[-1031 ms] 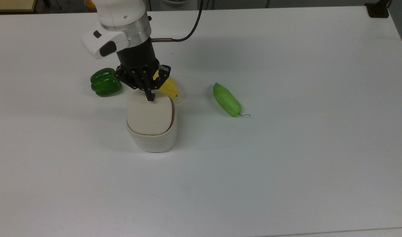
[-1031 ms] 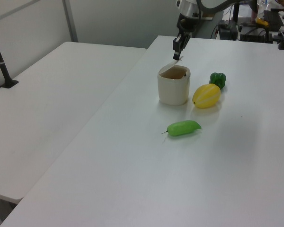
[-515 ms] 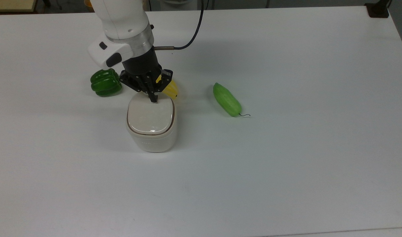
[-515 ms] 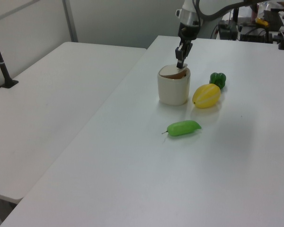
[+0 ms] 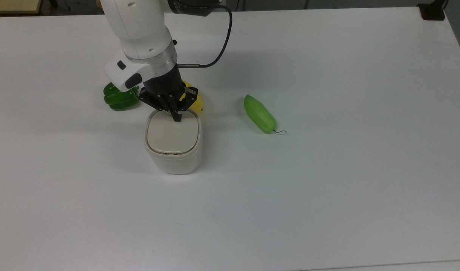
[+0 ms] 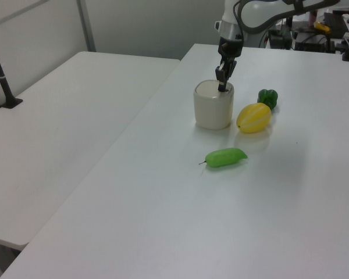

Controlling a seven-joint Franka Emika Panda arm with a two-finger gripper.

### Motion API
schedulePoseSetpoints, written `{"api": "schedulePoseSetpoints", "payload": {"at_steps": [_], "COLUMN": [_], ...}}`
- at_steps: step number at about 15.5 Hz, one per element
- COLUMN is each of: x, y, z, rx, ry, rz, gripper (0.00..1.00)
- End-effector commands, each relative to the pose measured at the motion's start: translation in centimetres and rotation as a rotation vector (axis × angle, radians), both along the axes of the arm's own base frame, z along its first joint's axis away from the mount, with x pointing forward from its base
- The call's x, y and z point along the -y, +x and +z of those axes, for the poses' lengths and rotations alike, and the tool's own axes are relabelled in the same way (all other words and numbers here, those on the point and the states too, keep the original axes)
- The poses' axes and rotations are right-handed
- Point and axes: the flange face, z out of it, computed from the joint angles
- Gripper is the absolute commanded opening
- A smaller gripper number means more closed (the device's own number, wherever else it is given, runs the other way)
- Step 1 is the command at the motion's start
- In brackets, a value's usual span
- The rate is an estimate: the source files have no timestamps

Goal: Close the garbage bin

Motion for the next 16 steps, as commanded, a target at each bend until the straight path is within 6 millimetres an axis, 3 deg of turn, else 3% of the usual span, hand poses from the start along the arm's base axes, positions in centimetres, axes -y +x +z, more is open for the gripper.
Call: {"api": "schedulePoseSetpoints", "payload": {"at_steps": [1, 4, 7, 11, 13, 16], "x": [0.1, 0.4, 1.7, 3.4, 4.9, 5.7], "y": [0.2, 0.1, -1.6, -5.5, -8.9, -12.6], "z": [-2.3, -0.8, 4.3, 9.9, 13.5, 16.1], "rx": [-0.034, -0.022, -0.002, -0.079, -0.148, -0.244], "ry": [-0.009, -0.005, 0.004, 0.021, 0.036, -0.014], "rz": [0.017, 0.009, 0.002, 0.004, 0.000, 0.006], "gripper": [0.00, 0.00, 0.00, 0.00, 0.01, 0.24]}}
